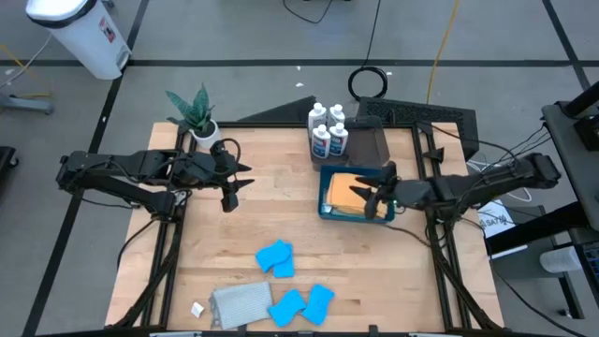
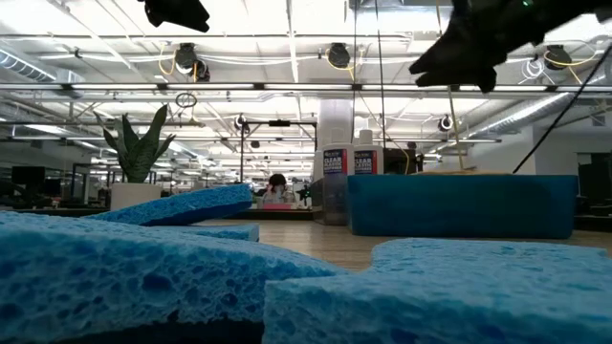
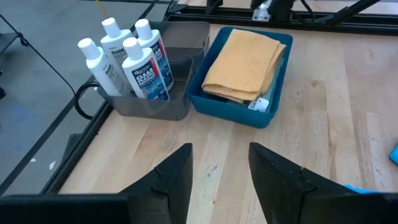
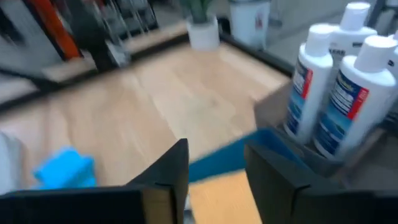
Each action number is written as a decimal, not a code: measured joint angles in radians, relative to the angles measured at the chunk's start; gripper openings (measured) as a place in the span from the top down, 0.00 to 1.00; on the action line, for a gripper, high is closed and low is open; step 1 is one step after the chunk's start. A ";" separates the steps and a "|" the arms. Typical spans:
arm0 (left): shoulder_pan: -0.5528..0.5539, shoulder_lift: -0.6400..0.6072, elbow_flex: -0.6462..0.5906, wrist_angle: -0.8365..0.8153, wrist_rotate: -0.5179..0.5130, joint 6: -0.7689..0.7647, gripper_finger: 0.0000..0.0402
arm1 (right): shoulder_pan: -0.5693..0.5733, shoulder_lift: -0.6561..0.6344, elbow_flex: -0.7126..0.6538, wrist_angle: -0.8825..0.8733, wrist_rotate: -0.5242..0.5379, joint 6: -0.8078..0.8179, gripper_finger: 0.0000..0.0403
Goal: Pick & Place Kitchen Items
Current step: Put the yellow napkin into the blue bin, then put the black napkin into the blue bin
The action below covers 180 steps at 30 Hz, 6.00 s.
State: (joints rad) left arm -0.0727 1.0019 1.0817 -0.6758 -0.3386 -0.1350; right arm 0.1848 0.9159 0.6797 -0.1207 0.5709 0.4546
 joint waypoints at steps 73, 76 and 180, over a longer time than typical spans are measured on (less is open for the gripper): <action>0.000 0.000 0.000 0.000 0.000 0.000 0.60 | -0.192 0.351 0.162 -0.422 -0.422 -0.073 1.00; 0.000 0.000 0.000 0.000 0.000 0.000 0.60 | -0.164 0.307 0.162 -0.467 -0.448 -0.041 1.00; 0.000 0.000 0.000 0.000 0.000 0.000 0.60 | 0.158 0.279 0.072 0.045 -0.360 -0.210 1.00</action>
State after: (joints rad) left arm -0.0725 1.0019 1.0817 -0.6754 -0.3386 -0.1349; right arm 0.3424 1.1950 0.7517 -0.0761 0.2109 0.2449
